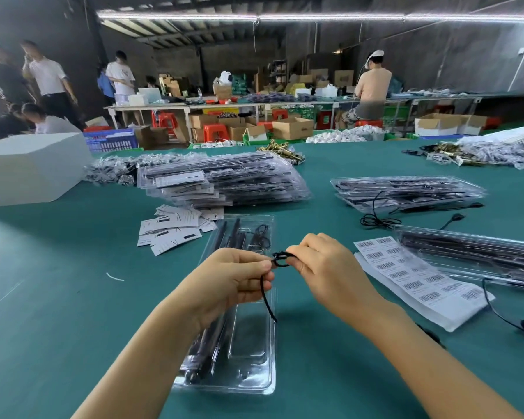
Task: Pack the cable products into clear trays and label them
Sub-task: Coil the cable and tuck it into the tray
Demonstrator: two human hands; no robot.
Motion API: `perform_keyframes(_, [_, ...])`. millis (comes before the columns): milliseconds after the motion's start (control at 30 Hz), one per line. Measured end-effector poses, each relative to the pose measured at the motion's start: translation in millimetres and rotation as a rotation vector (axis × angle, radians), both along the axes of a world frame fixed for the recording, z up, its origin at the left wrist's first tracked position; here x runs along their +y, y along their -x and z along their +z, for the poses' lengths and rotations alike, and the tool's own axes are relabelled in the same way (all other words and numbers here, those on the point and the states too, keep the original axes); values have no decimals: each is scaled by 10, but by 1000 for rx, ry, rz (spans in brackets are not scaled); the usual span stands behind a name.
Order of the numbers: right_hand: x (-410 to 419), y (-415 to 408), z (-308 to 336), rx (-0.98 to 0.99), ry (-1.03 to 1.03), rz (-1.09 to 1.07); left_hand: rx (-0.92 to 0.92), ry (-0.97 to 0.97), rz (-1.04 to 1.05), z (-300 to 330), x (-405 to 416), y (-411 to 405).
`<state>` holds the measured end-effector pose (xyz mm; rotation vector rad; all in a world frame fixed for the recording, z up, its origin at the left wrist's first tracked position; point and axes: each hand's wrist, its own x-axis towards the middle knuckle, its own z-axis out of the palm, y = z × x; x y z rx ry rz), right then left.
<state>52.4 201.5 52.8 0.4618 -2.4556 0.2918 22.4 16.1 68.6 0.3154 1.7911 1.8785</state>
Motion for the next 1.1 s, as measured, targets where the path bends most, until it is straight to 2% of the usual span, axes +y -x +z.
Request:
perform_keyframes(167, [-136, -11, -62, -248, 328, -9, 137, 114, 119, -20, 20, -18])
perform_keyframes(333, [-178, 12, -100, -400, 639, -24, 57, -68, 234, -110, 120, -45])
perform_keyframes(500, [-185, 58, -157, -567, 1007, 54, 134, -170, 258, -210, 184, -47])
perform_keyframes(567, [-182, 66, -147, -600, 1107, 104, 174, -148, 245, -236, 188, -34])
perform_keyframes(667, [-171, 63, -130, -631, 1140, 145, 207, -93, 211, -251, 198, -25])
perform_keyframes(833, [-203, 34, -122, -713, 1083, 251, 217, -138, 104, -240, 214, -50])
perform_keyframes(967, [-219, 50, -134, -798, 1183, 305, 331, -64, 200, -256, 203, -20])
perform_keyframes(1100, [-194, 50, -134, -817, 1028, 311, 350, -124, 271, -269, 214, -33])
